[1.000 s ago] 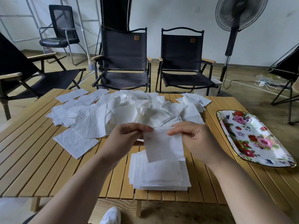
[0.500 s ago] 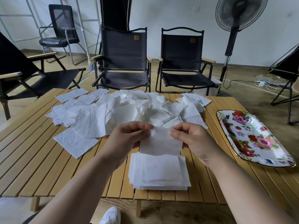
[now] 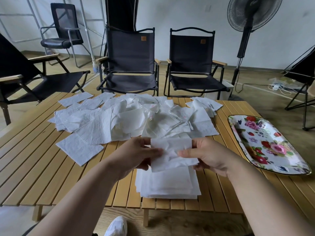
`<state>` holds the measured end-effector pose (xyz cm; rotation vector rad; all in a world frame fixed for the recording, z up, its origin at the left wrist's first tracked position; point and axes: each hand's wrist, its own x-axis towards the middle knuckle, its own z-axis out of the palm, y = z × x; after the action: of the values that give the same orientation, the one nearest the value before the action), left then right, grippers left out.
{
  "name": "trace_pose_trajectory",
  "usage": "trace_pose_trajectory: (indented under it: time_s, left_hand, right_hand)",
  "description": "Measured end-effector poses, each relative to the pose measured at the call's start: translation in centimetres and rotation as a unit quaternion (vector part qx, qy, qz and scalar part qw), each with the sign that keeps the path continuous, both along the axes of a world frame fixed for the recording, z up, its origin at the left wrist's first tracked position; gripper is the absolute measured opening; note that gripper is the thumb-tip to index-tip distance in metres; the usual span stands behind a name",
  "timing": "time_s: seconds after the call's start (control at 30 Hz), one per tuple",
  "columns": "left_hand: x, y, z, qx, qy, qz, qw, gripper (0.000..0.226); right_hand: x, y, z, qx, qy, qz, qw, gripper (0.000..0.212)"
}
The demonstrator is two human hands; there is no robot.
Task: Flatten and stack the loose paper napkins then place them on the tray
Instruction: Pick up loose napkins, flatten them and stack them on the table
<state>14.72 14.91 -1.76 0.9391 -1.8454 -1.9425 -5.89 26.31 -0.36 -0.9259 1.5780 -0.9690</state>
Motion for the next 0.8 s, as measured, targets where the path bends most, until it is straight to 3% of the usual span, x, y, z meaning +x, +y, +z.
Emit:
trace_pose_trajectory:
  time_s: [0.1, 0.2, 0.43, 0.53, 0.6, 0.7, 0.8]
  left_hand:
    - [-0.1, 0.1, -1.0, -0.031, -0.114, -0.016, 0.993, 0.006]
    - [-0.5, 0.3, -1.9, -0.054, -0.173, -0.023, 0.983, 0.01]
    - [-1.0, 0.4, -2.2, -0.068, -0.184, -0.05, 0.979, 0.023]
    - [-0.9, 0.2, -2.1, -0.073, -0.191, -0.044, 0.978, 0.004]
    - [-0.7, 0.0, -2.0, -0.057, -0.175, -0.026, 0.983, 0.008]
    - [-0.9, 0.0, -1.8, 0.03, -0.077, -0.007, 0.997, 0.014]
    - [-1.1, 0.4, -1.6, 0.087, -0.001, 0.028, 0.996, 0.02]
  right_hand:
    - [-0.3, 0.3, -0.4, 0.097, 0.061, 0.045, 0.992, 0.022]
    - [-0.3, 0.2, -0.7, 0.138, 0.084, 0.078, 0.984, 0.025]
    - [-0.7, -0.2, -1.7, 0.15, 0.117, 0.063, 0.98, 0.03]
    - [-1.0, -0.2, -1.8, 0.149, 0.085, 0.058, 0.984, 0.026]
    - [-1.1, -0.2, -1.7, 0.134, 0.054, 0.057, 0.988, 0.017]
    - [-0.9, -0.3, -1.7, 0.098, 0.021, 0.047, 0.994, 0.005]
    - [-0.9, -0.4, -1.7, 0.081, -0.003, 0.042, 0.996, 0.013]
